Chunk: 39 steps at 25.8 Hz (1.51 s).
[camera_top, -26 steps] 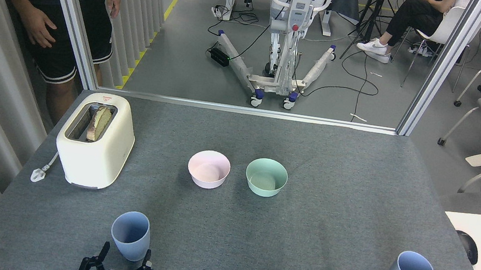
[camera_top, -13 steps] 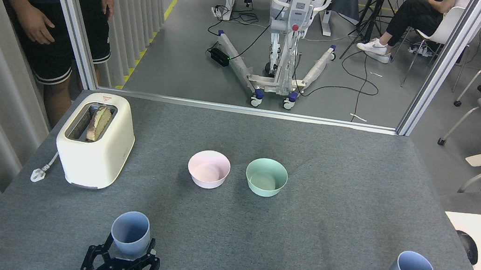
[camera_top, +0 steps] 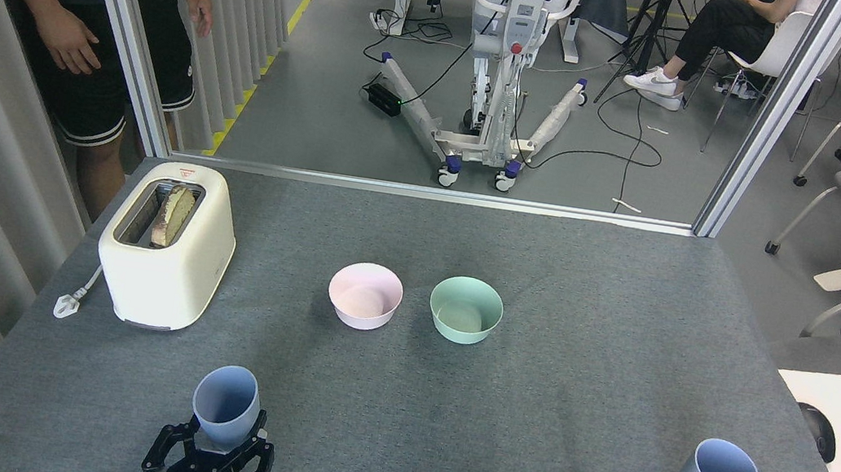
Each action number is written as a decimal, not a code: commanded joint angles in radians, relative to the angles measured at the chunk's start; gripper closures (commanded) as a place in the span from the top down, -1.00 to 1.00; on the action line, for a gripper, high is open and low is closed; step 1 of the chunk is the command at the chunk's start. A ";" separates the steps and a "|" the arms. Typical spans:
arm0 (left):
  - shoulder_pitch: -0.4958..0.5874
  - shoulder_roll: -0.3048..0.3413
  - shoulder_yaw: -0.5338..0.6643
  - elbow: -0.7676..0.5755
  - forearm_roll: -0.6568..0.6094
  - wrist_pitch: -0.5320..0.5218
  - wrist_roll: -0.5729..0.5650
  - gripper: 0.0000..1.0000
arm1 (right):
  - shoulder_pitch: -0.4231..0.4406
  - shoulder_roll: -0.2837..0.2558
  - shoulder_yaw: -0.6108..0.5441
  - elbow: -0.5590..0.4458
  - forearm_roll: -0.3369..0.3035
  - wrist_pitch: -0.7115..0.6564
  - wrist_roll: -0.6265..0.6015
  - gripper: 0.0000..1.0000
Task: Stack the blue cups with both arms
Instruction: 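Reach the left gripper to the blue cup nearest it and grasp it, then slide the held blue cup with the left gripper toward the table center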
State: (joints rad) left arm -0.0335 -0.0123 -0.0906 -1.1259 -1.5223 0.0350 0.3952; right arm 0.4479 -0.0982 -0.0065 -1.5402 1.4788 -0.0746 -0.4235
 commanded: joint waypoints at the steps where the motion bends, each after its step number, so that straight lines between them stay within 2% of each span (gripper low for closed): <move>1: 0.023 0.002 -0.003 -0.061 0.010 -0.009 -0.001 -0.11 | 0.000 0.000 0.000 0.000 0.000 0.001 0.003 1.00; 3: 0.050 0.002 -0.023 -0.129 0.008 -0.017 -0.007 -0.11 | 0.000 0.000 0.000 0.000 0.000 0.001 0.003 1.00; 5: 0.069 0.003 -0.122 -0.169 0.005 -0.026 -0.016 -0.11 | 0.000 0.000 0.002 0.000 0.000 0.001 0.003 1.00; 10: 0.064 0.002 -0.350 -0.166 -0.007 -0.026 -0.019 -0.08 | 0.000 0.002 0.003 0.000 0.000 0.001 0.003 1.00; 12: 0.052 -0.009 -0.405 -0.149 -0.013 -0.024 -0.019 -0.08 | 0.000 0.000 0.002 0.000 0.000 0.001 0.003 1.00; 18: -0.003 -0.087 -0.434 -0.041 -0.107 -0.026 -0.019 -0.06 | 0.000 0.000 0.003 0.000 0.000 0.001 0.003 1.00; 34: -0.037 -0.084 -0.442 0.049 -0.105 -0.018 -0.006 0.11 | 0.000 0.000 0.003 0.000 -0.002 0.001 0.002 1.00; 36: -0.039 -0.084 -0.440 0.049 -0.104 -0.017 -0.006 0.48 | 0.000 0.000 0.003 0.000 -0.003 -0.001 0.002 1.00; 37: -0.039 -0.084 -0.437 0.049 -0.098 -0.015 -0.006 0.79 | 0.000 0.000 0.003 0.000 -0.005 -0.001 0.002 1.00; 38: -0.039 -0.087 -0.434 0.049 -0.091 -0.014 -0.004 1.00 | 0.000 0.000 0.003 0.000 -0.006 0.001 0.002 1.00; 39: -0.040 -0.084 -0.434 0.049 -0.088 -0.015 -0.003 1.00 | 0.000 0.000 0.003 0.000 -0.006 -0.001 0.002 1.00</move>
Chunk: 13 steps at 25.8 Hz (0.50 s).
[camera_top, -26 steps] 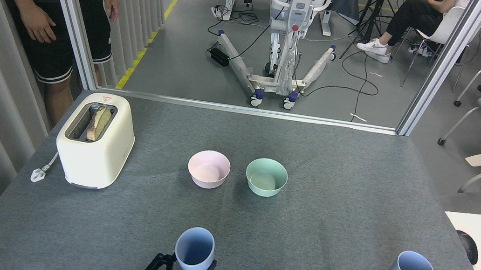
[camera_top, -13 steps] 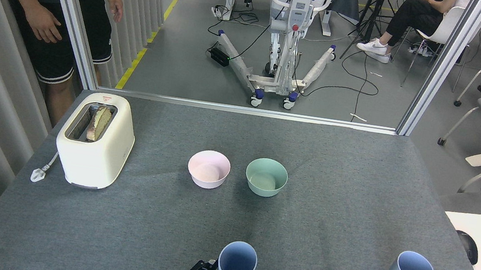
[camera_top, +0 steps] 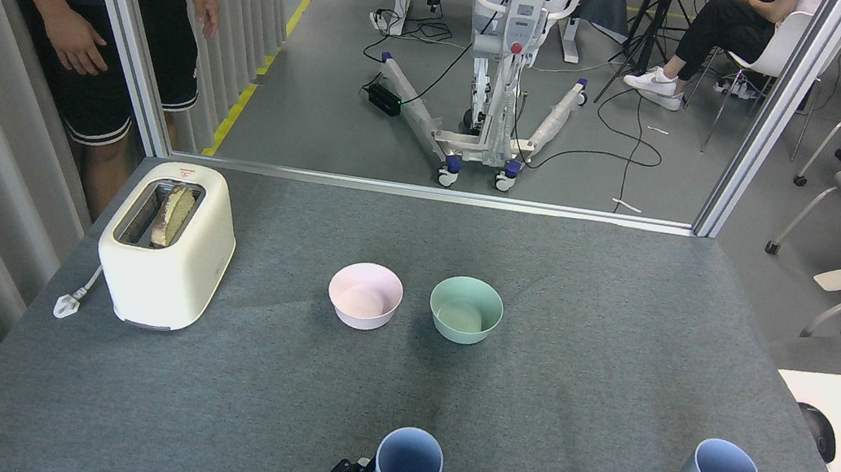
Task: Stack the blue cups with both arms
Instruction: 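Slide the held blue cup with the left gripper toward the table center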
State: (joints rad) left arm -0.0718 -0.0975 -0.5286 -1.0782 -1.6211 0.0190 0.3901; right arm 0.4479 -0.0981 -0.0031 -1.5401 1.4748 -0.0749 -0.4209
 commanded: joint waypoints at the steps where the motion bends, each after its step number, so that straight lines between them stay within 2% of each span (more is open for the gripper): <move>1: -0.002 0.002 0.004 0.001 0.010 0.001 0.003 1.00 | 0.000 0.000 -0.002 0.000 -0.004 0.000 -0.001 1.00; 13: 0.018 0.001 0.007 -0.040 0.012 -0.001 0.001 1.00 | 0.000 0.000 -0.002 0.000 -0.005 0.001 -0.001 1.00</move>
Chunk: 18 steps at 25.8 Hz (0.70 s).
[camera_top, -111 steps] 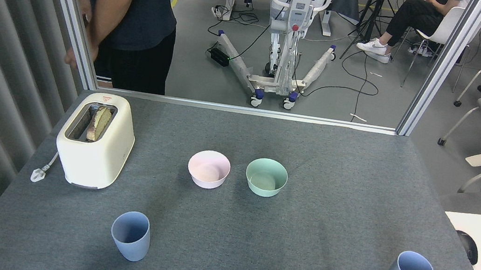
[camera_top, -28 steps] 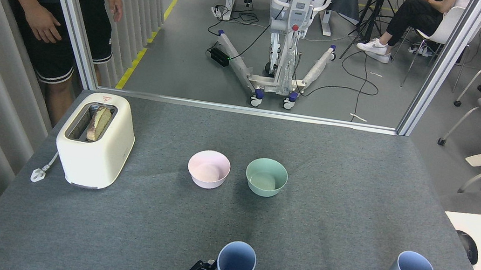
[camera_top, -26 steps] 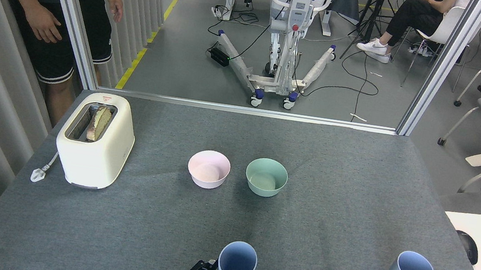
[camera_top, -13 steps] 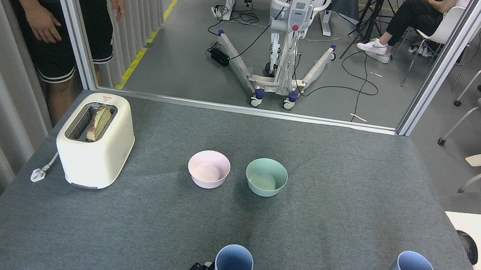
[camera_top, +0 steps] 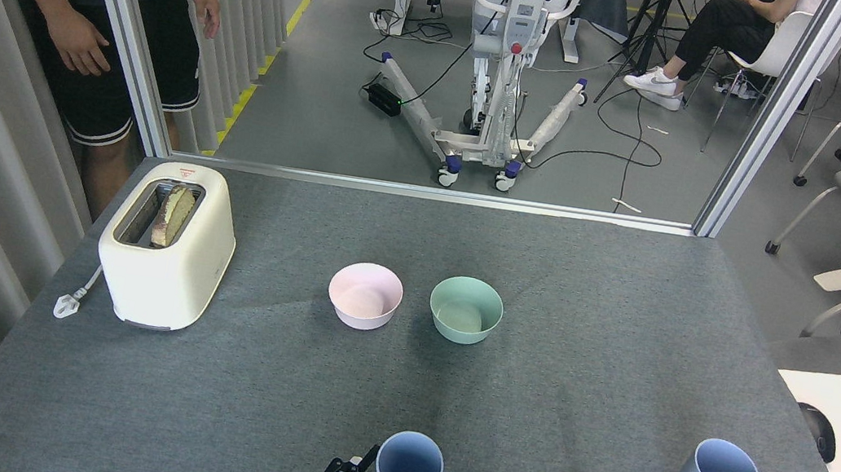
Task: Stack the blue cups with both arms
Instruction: 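Slide the held blue cup with the left gripper toward the table center, then open the left gripper and withdraw it from the cup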
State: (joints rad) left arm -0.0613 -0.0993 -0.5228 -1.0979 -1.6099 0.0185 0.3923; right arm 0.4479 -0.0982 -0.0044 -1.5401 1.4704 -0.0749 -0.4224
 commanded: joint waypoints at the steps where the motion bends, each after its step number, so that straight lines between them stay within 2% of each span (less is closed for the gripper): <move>1: 0.018 0.003 0.001 -0.034 0.001 0.000 -0.001 1.00 | 0.000 0.000 0.000 0.000 -0.001 0.000 0.001 1.00; 9: 0.101 0.010 0.007 -0.068 0.001 0.003 0.000 1.00 | 0.000 0.000 0.000 0.000 -0.001 0.000 0.001 1.00; 13: 0.141 0.016 0.083 -0.106 0.011 0.003 -0.001 1.00 | -0.002 0.000 0.000 0.000 -0.001 0.000 -0.001 1.00; 18: 0.210 0.043 0.112 -0.158 0.048 0.003 0.000 1.00 | 0.000 0.000 0.000 0.000 -0.001 0.000 -0.001 1.00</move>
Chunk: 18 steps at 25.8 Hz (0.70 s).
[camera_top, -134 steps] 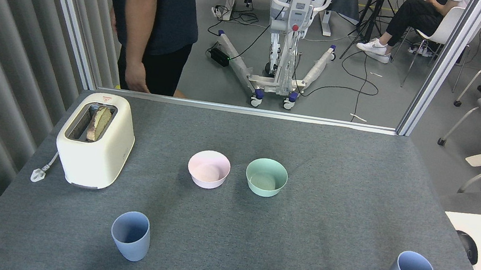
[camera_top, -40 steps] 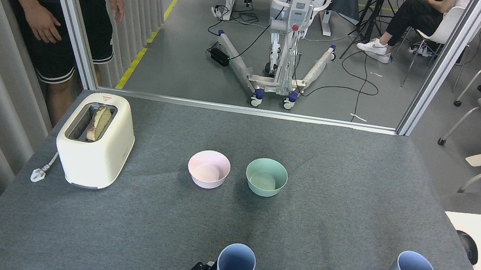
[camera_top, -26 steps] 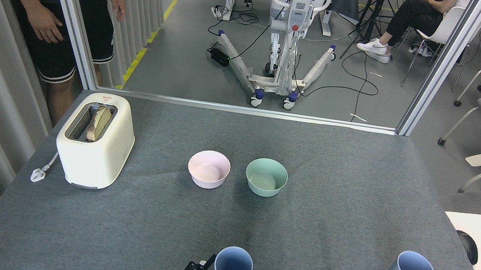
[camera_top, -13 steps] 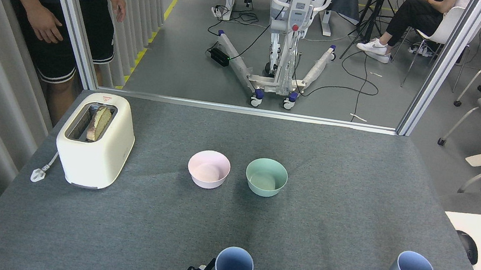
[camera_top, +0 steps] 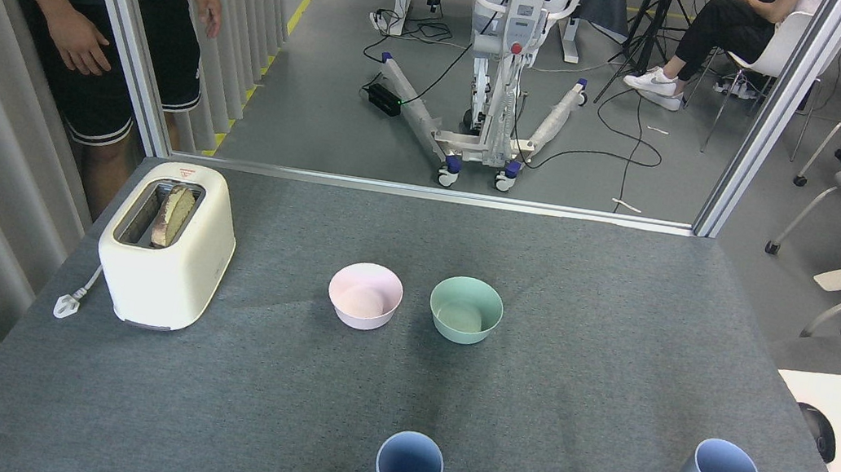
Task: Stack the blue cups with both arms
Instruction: 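Open the left gripper and withdraw it from the cup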
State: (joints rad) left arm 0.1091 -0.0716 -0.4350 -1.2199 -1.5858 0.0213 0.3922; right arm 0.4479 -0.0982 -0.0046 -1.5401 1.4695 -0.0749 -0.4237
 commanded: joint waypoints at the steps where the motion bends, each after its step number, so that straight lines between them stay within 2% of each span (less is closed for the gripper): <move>1: 0.064 0.023 0.039 -0.056 0.038 0.000 0.001 1.00 | 0.000 0.000 0.000 0.000 0.000 0.000 0.002 1.00; 5: 0.146 0.059 0.088 -0.178 0.056 0.000 -0.001 1.00 | 0.000 -0.003 -0.009 -0.002 -0.001 0.000 0.002 1.00; 9: 0.198 0.088 0.156 -0.273 0.061 0.003 -0.009 1.00 | 0.014 -0.002 -0.041 -0.008 -0.037 -0.003 0.005 1.00; 11: 0.205 0.092 0.196 -0.283 0.061 0.019 -0.012 1.00 | 0.018 -0.002 -0.123 -0.006 -0.058 -0.011 0.016 1.00; 14: 0.205 0.092 0.239 -0.279 0.059 0.034 -0.013 1.00 | 0.012 -0.009 -0.179 0.014 -0.067 -0.011 0.036 1.00; 16: 0.204 0.092 0.242 -0.274 0.058 0.034 -0.013 1.00 | -0.008 -0.014 -0.212 0.055 -0.067 -0.008 0.052 1.00; 18: 0.202 0.092 0.242 -0.274 0.058 0.035 -0.015 1.00 | -0.066 -0.023 -0.239 0.106 -0.064 -0.008 0.059 1.00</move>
State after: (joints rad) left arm 0.3114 0.0196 -0.2037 -1.4945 -1.5265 0.0534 0.3789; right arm 0.4347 -0.1114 -0.1986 -1.4919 1.4054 -0.0841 -0.3779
